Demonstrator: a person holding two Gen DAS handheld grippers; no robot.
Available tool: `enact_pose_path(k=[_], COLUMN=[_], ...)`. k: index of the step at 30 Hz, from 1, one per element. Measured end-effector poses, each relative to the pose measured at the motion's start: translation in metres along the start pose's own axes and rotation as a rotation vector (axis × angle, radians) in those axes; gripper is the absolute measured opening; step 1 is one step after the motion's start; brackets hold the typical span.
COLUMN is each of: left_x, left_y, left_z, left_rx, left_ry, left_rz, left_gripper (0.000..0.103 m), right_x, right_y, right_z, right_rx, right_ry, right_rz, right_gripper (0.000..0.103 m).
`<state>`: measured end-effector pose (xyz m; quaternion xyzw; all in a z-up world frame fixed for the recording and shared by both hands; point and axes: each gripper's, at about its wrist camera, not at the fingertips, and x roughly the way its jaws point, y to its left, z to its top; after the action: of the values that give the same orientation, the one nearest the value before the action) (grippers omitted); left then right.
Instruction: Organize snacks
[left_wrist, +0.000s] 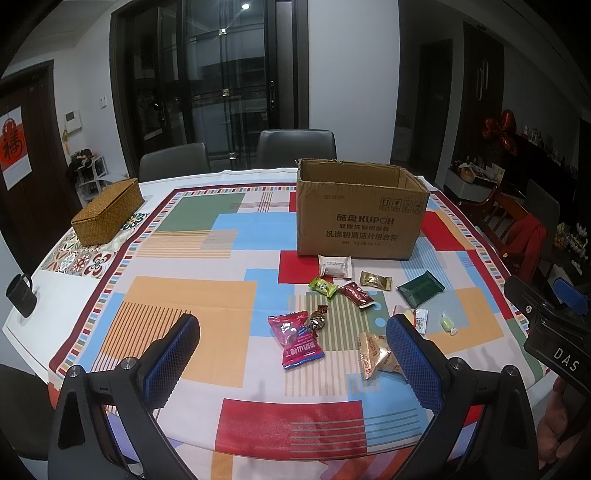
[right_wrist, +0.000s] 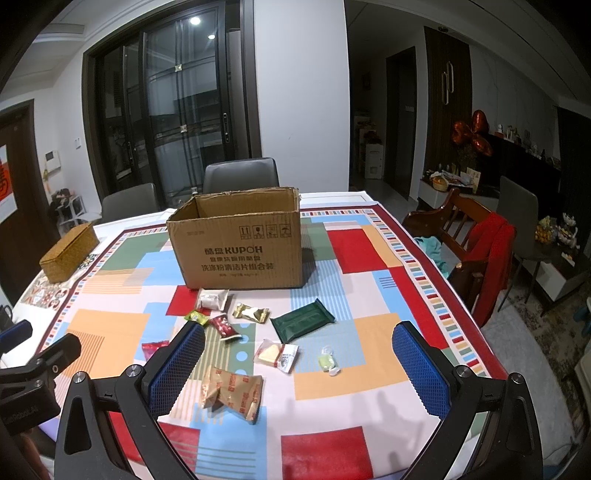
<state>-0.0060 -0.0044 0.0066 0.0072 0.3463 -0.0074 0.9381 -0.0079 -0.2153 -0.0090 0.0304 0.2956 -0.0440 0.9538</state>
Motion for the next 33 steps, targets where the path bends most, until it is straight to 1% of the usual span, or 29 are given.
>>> enact_pose_path(k=[25,33], left_x=[0.002,0.016], left_y=[-0.002,-0.002], left_z=[-0.003,-0.007], left_rx=[0.0,0.019], left_ry=[0.009,0.036], left_rz=[-0.006,-0.018], left_gripper=[0.103,0.103], right_x=[0.001,0.005], right_y=[-0.003,-0.007], right_z=[-0.001,-0.003], right_rx=[0.002,-0.002], right_ry=[0.005,0.012], right_rz=[-0.001,-0.012], right_gripper=[0.103,0.103])
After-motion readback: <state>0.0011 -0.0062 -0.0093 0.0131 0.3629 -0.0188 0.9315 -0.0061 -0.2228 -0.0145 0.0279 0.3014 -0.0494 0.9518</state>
